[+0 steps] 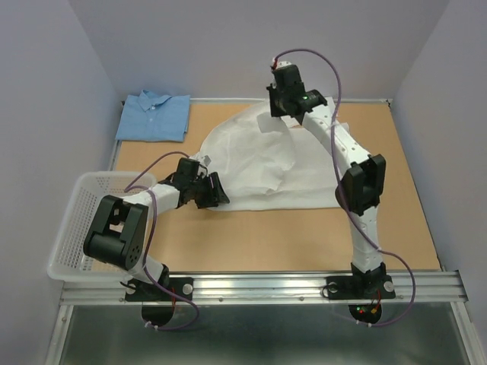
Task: Fold and stack the long sleeve shirts
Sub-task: Fold the shirt
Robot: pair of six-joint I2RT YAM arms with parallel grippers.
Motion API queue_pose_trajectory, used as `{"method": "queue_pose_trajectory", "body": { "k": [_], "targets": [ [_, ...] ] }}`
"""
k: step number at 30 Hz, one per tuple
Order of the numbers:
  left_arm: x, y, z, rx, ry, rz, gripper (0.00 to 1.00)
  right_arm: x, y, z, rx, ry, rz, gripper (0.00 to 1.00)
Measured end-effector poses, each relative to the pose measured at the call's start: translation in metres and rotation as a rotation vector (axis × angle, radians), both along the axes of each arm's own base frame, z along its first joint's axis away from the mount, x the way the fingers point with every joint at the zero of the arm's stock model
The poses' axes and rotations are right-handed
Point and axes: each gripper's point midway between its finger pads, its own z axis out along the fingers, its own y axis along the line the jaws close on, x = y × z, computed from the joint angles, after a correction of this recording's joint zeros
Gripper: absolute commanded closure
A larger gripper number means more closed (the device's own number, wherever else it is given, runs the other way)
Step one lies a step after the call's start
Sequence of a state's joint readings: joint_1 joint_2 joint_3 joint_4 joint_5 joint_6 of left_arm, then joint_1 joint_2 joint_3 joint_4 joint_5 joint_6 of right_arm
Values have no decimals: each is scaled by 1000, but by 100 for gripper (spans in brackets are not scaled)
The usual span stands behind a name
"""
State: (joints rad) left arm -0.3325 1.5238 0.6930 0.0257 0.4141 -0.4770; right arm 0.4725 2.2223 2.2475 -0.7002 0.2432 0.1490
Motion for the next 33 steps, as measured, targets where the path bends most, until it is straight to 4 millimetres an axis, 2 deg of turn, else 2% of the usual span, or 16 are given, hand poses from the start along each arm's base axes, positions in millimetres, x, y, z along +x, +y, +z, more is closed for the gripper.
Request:
{"method": "queue_pose_trajectory", "body": {
  "k": [4,7,9,10,12,13,17,20,22,24,26,30,33],
  "targets": [
    [-1,4,0,-9,8,22,37,-16,-15,93,84,-189,53,99],
    [-1,6,0,-15,15,32,37,-50,-47,160,151,-365,46,99],
    [-1,7,0,-20,19,35,37,-67,-68,174,176,-428,19,99],
    [-1,8,0,-25,22,38,37,-71,-79,171,189,-446,-2,99],
    [-2,10,0,-37,29,41,37,-72,-98,154,197,-438,-46,99],
    [-3,11,0,-46,33,40,37,-68,-107,138,200,-417,-73,99],
    [-5,16,0,-77,53,43,37,-44,-133,54,166,-258,-148,99],
    [-9,18,0,-86,62,40,37,-32,-135,8,159,-165,-147,99],
    [-12,18,0,-87,68,35,37,-28,-129,-8,168,-128,-126,99],
    [-12,18,0,-88,69,30,37,-19,-120,-10,190,-118,-102,99],
    [-13,18,1,-86,69,27,36,-9,-112,-2,215,-133,-81,99],
    [-19,21,1,-71,79,28,36,2,-94,34,292,-194,-28,99],
    [-24,24,1,-59,90,30,36,7,-76,73,374,-252,51,99]
  ]
}}
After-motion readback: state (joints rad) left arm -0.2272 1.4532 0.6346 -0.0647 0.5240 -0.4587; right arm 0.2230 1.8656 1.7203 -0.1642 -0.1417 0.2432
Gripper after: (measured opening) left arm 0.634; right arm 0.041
